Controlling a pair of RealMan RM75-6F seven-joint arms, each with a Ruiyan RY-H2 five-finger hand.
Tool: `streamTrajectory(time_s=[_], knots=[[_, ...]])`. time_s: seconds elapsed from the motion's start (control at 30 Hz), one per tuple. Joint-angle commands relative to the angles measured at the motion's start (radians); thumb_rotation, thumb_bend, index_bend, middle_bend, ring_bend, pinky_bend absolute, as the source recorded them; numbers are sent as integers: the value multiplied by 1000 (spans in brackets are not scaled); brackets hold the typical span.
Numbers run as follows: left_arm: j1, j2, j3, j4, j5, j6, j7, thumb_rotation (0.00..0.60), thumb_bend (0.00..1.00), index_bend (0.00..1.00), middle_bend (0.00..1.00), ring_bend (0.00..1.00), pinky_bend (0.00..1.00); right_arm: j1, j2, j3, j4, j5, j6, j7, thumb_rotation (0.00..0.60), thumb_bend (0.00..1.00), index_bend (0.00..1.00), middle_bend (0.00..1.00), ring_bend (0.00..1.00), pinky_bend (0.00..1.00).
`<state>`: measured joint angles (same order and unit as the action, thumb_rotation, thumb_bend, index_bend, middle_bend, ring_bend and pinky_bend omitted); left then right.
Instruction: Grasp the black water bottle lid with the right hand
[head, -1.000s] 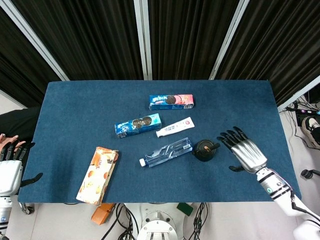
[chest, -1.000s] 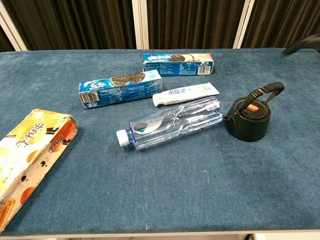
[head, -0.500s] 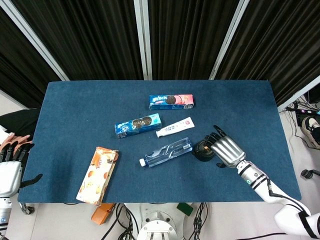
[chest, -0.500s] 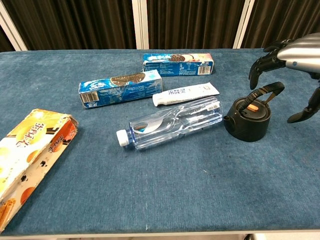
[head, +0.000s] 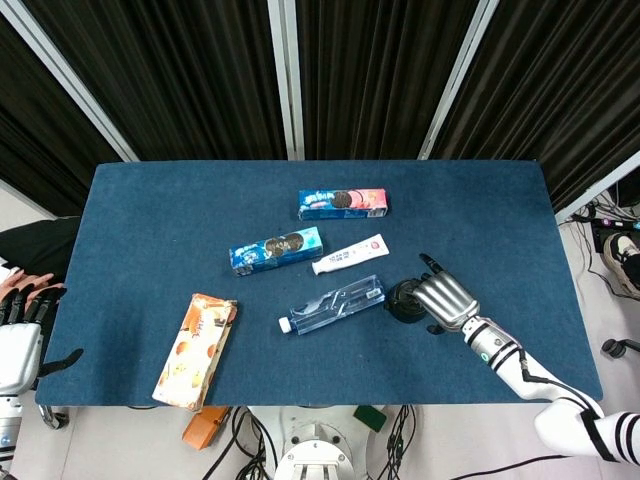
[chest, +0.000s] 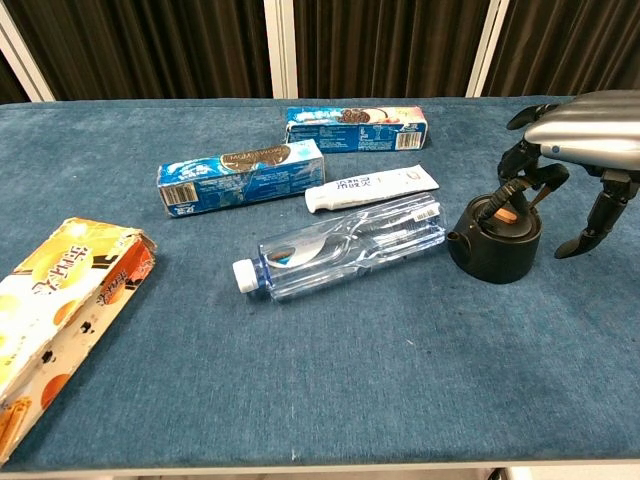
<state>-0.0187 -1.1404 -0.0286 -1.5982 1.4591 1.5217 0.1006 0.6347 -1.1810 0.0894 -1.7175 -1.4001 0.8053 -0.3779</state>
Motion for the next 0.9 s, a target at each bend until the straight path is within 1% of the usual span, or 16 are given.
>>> streamTrajectory(time_s=[0.03,0.4,0.67,0.77,0.9], knots=[[1,0,-1,1,-1,1,-2,600,61,150,134,23,0,8,-5,-5,6,15,-10,-2,600,0,674,548,542,112],[5,-3,0,9,0,4,-10,600,61,150,134,23,0,33,-30,-26,35,54,-35,13,600,0,799,642,646,112],[7,-4,-1,10,0,6,-8,600,61,150,134,23,0,54,-33,-35,36,92,-63,26,600,0,969,779,799,112],[9,-3,-1,10,-1,8,-9,600,61,150,134,23,0,61,-31,-34,32,104,-68,35,600,0,998,817,843,120],[10,-3,-1,9,0,10,-9,600,61,150,134,24,0,71,-26,-31,24,117,-74,57,600,0,1000,875,911,155]])
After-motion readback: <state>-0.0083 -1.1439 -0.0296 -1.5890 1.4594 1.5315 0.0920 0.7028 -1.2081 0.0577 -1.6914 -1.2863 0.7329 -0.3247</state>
